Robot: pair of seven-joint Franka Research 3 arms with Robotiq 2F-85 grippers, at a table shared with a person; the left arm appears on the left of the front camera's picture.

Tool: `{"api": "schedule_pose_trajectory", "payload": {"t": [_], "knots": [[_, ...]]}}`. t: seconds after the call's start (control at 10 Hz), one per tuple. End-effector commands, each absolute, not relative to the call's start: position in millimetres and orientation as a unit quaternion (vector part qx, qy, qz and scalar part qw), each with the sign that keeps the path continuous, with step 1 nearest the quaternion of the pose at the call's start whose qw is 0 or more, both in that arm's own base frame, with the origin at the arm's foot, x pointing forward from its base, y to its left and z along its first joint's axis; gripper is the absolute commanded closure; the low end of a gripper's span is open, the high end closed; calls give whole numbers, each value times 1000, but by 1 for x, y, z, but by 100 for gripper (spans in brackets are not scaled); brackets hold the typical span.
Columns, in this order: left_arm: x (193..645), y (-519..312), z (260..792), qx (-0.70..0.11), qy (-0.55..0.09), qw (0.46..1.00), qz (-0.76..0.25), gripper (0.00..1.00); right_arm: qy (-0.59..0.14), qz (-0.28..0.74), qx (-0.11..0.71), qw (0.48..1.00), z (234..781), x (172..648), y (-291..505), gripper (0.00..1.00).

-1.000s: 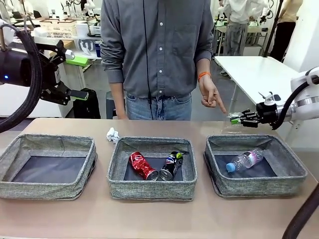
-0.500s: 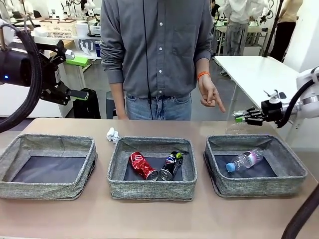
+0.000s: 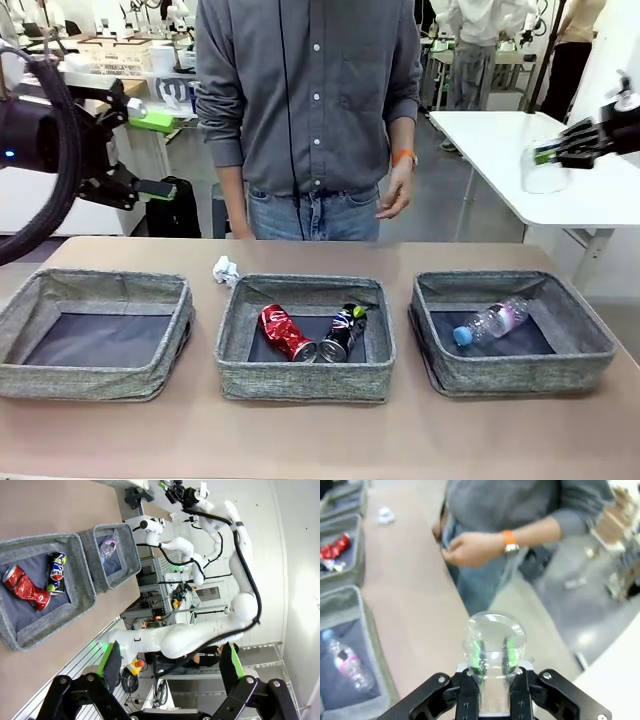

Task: Sort the waste into the appropriate baskets.
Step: Pick up the waste item pointed out by the person.

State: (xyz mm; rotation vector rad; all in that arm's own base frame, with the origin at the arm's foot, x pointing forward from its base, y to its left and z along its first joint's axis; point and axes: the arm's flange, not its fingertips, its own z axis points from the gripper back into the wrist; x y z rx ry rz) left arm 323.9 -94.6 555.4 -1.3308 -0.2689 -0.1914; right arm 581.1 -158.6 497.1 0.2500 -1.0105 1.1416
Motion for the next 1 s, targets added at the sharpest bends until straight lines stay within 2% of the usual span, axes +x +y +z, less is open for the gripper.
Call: {"api": "schedule_pose_trajectory", "payload": {"t": [0.0,0.1,0.2,0.3,0.9], "knots": [[323,-95,557,-616,-122,774,-85,0,-319,511,27,798,464,515,-99,80],[323,-95,557,-616,-122,774,-85,0,-306,533,11,789,450,495,-90,80],[323,-95,557,-616,-122,774,-85,0,-362,581,38,728,426,487,-86,80],[323,-95,557,-616,-122,774,-85,0,-368,533,12,762,476,519,-118,80],[323,-95,557,-616,-122,774,-85,0,-369,538,2,758,479,515,-124,80]]}}
